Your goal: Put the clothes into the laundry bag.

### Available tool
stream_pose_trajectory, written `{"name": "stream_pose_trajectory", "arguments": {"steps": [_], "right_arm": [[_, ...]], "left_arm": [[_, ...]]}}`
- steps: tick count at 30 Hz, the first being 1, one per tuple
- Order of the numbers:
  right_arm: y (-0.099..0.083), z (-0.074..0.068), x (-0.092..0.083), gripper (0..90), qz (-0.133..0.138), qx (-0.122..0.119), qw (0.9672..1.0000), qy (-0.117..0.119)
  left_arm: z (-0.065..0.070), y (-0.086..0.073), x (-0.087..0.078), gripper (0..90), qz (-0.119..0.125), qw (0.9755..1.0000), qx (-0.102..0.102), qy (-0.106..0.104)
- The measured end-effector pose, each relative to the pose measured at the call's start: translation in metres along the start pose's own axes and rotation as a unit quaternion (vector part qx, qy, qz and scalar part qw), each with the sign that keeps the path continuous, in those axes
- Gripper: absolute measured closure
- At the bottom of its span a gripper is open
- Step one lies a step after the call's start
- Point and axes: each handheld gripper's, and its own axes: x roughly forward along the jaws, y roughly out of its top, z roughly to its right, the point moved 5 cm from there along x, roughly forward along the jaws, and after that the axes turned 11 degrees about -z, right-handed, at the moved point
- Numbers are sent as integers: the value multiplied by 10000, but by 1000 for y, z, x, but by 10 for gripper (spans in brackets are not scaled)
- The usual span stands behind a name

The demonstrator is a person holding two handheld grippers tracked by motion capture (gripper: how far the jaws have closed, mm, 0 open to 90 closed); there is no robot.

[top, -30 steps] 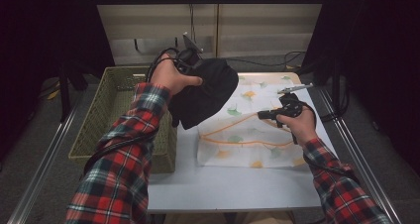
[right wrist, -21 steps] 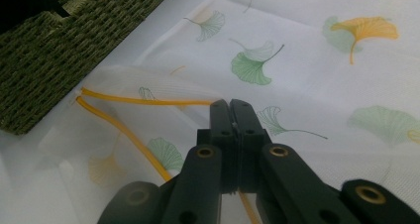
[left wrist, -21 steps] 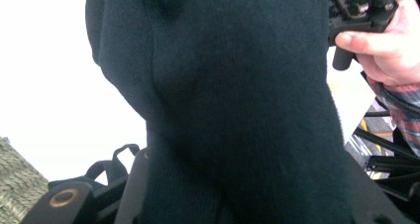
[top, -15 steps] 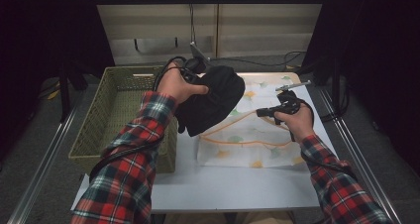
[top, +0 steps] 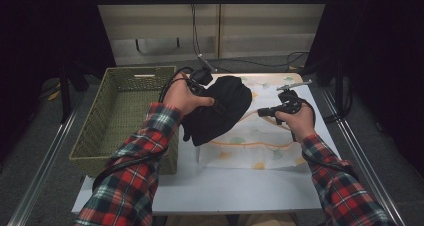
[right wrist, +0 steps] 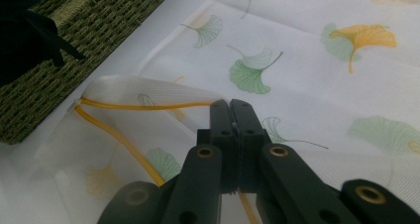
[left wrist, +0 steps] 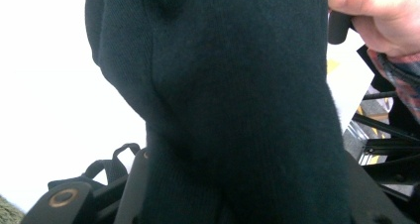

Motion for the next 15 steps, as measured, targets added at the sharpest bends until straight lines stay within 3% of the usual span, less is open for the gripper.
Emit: {"name": "stream_pose_trajectory", "arguments": {"steps": [10, 12, 15], "right_arm": [[2, 2, 1, 900, -22, 54, 10000, -51], [2, 2, 1, 900, -31, 49, 10000, -53], [3, 2, 1, 900, -17, 27, 10000, -73]], "left_arm": [[11, -6, 15, 598, -197, 9995, 244, -64], [13, -6, 17, 598, -163, 9996, 205, -83], [20, -8, 25, 598, -275, 9990, 355, -62]]}}
